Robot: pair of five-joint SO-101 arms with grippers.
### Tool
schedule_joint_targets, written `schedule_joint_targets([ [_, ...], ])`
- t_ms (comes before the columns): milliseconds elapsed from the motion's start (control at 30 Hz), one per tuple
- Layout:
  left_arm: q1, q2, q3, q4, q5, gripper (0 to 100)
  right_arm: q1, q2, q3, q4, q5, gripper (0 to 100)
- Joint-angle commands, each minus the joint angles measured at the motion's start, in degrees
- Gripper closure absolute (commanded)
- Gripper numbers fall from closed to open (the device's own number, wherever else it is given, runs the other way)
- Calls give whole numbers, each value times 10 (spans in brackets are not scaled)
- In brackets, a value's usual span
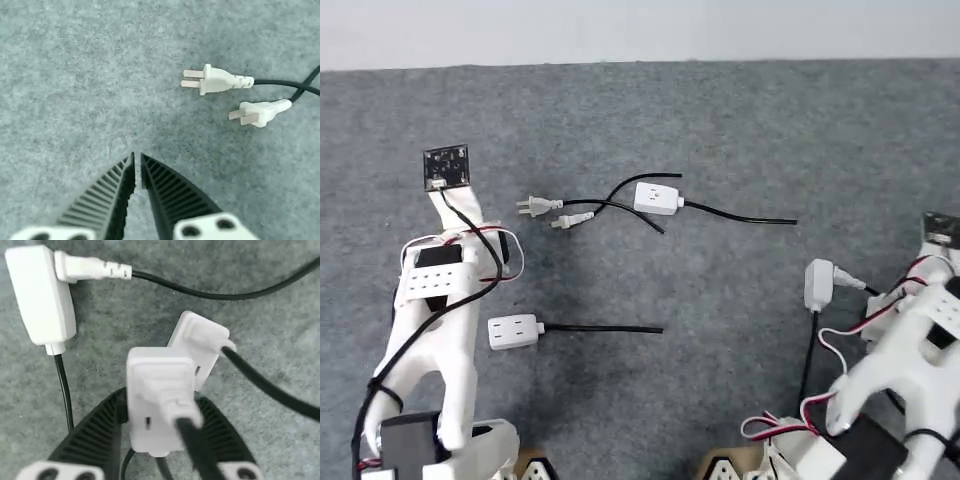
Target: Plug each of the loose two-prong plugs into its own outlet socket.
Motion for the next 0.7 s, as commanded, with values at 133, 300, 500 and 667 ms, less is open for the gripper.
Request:
schedule_joint_targets([
  [133,6,-21,-7,26,5,811,-42,-35,-79,123,13,787],
  [300,1,-21,-7,98,4,852,-80,-35,-156,229,10,786],
  [500,0,-49,4,213,-69,870,-128,-34,-160,260,0,786],
  [667,4,-195,116,187,-91,870,-186,-33,-65,176,-23,786],
])
